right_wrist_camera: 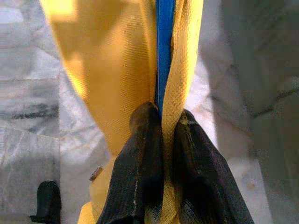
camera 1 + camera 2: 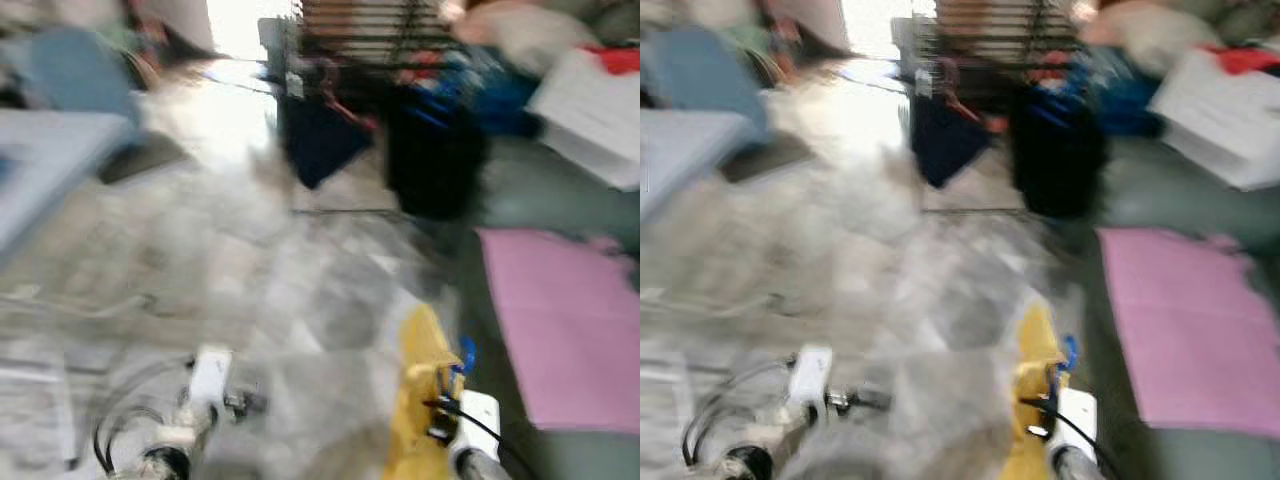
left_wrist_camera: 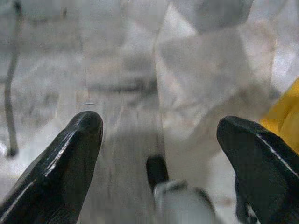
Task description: Hang hanger
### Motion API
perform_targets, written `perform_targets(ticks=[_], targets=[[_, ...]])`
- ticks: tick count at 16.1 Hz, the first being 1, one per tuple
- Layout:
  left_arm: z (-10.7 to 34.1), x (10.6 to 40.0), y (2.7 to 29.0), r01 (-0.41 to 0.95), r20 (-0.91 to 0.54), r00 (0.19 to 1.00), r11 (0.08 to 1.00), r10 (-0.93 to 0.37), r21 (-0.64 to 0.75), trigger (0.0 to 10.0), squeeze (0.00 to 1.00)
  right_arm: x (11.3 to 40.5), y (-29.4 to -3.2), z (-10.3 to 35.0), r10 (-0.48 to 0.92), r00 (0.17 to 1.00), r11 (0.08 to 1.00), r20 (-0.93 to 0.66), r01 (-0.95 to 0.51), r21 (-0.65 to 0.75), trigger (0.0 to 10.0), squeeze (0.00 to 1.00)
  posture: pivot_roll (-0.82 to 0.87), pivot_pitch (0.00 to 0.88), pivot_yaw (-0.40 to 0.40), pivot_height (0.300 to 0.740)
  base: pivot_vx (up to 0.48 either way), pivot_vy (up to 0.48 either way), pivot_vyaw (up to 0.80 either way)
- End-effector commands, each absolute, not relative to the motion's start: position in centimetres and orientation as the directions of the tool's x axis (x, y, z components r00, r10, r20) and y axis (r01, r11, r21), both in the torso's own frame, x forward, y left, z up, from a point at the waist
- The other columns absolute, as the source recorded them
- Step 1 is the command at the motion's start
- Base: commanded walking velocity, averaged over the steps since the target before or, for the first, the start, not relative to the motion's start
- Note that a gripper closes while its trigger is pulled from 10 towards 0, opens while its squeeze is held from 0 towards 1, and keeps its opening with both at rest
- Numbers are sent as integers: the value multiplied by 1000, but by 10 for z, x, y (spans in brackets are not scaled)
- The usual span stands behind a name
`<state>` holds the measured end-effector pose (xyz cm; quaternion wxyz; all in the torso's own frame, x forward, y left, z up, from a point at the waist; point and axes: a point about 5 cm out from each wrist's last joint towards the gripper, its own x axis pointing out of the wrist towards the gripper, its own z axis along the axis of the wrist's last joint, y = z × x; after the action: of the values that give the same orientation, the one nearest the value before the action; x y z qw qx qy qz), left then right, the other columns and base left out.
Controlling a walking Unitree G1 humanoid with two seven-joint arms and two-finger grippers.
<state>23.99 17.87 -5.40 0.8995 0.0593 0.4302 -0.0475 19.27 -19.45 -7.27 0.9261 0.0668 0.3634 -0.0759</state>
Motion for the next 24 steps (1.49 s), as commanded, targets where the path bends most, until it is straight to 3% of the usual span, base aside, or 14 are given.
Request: perform_targets(ticks=[1, 24], targets=[[-48, 248, 181, 148, -764, 645, 986, -34, 81, 10000, 0, 199, -190, -69, -82, 748, 981, -659, 178, 81, 10000, 0, 1, 0, -49, 740, 255, 0, 425], [-47, 251, 169, 216, -762, 642, 974, -84, 74, 10000, 0, 188, -204, -72, -170, 737, 965, -655, 259, 41, 10000, 0, -22, 0, -40, 740, 404, 0, 0]])
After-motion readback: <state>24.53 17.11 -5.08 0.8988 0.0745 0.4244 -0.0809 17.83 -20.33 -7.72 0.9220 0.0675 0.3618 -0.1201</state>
